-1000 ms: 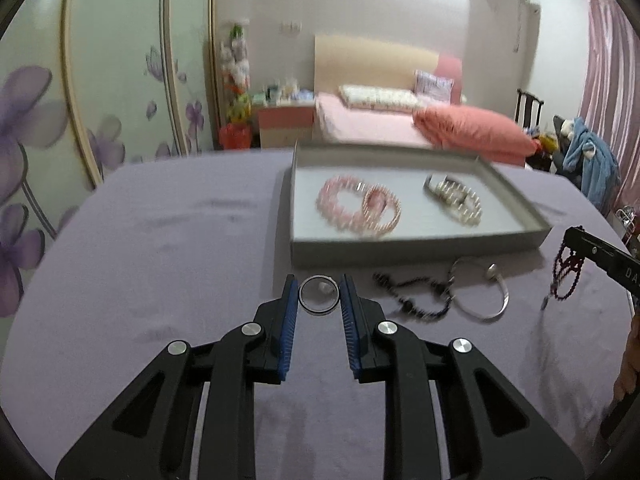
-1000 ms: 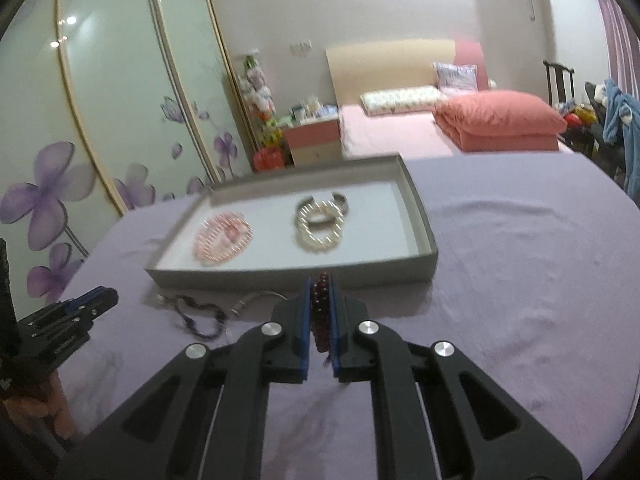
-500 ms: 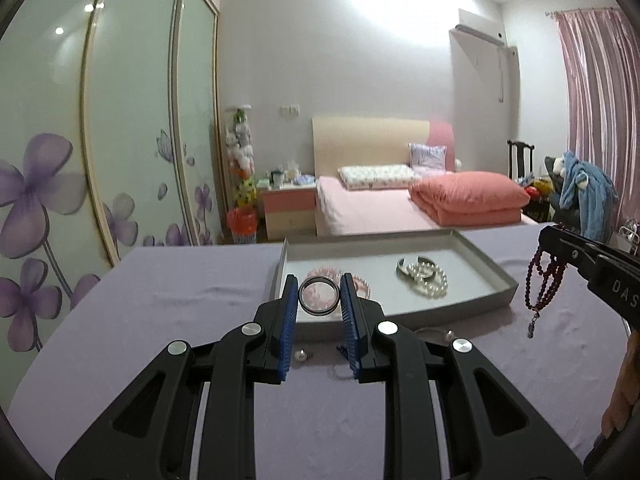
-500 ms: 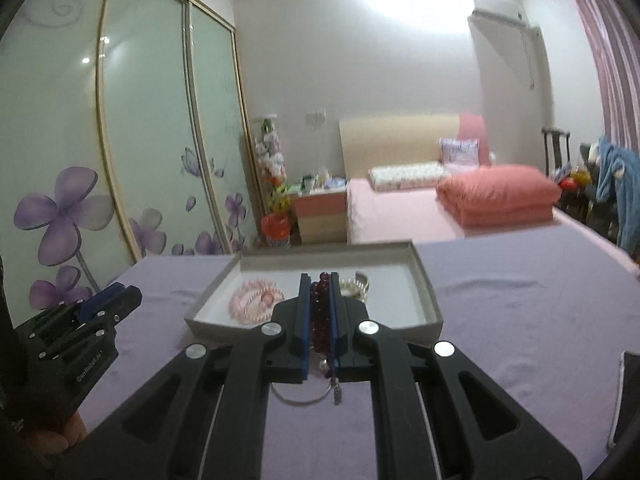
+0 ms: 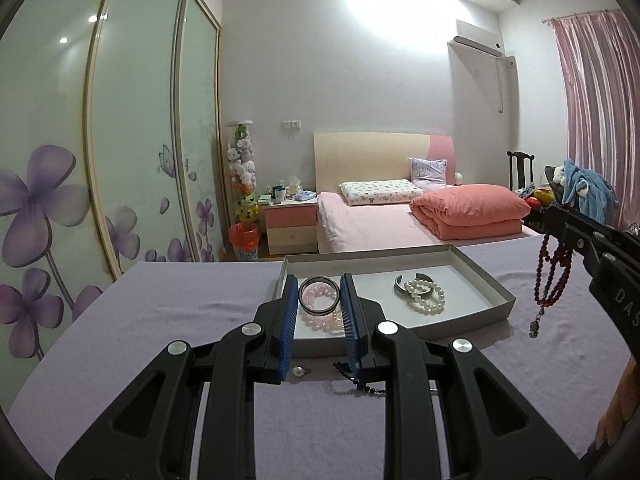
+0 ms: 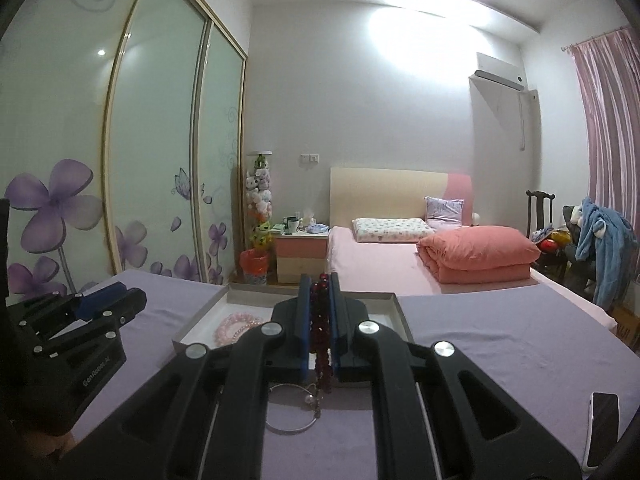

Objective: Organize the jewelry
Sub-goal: 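Carry the silver ring with left while right carries the red bracelet over the grey box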

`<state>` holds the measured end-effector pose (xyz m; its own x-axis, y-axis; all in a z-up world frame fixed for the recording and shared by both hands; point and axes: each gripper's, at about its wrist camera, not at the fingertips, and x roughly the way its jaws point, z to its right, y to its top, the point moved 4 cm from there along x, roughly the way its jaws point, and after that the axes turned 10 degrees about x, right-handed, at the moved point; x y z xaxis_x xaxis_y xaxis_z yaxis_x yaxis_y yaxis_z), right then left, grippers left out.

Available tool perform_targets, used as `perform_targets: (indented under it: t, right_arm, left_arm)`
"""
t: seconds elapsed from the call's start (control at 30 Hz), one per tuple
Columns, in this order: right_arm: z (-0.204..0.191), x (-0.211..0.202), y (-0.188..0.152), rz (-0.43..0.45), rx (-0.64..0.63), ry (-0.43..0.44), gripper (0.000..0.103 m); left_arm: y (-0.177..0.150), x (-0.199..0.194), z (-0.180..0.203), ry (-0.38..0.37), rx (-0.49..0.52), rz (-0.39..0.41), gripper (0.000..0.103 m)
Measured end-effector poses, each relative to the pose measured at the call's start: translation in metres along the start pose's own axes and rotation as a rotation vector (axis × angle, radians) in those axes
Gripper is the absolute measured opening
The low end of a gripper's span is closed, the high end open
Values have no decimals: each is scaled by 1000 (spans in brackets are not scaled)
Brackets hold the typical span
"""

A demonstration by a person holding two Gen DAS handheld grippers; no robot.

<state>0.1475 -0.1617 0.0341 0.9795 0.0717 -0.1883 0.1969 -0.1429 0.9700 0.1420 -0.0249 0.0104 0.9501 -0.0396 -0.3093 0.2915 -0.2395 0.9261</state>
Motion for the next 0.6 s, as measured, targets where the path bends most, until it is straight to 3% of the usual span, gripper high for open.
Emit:
perform_targets:
  t: [0.6]
  right_arm:
    - [-3, 8, -1, -4, 2, -15, 9]
  left_arm:
    - [3, 1, 1, -2, -5, -2, 23]
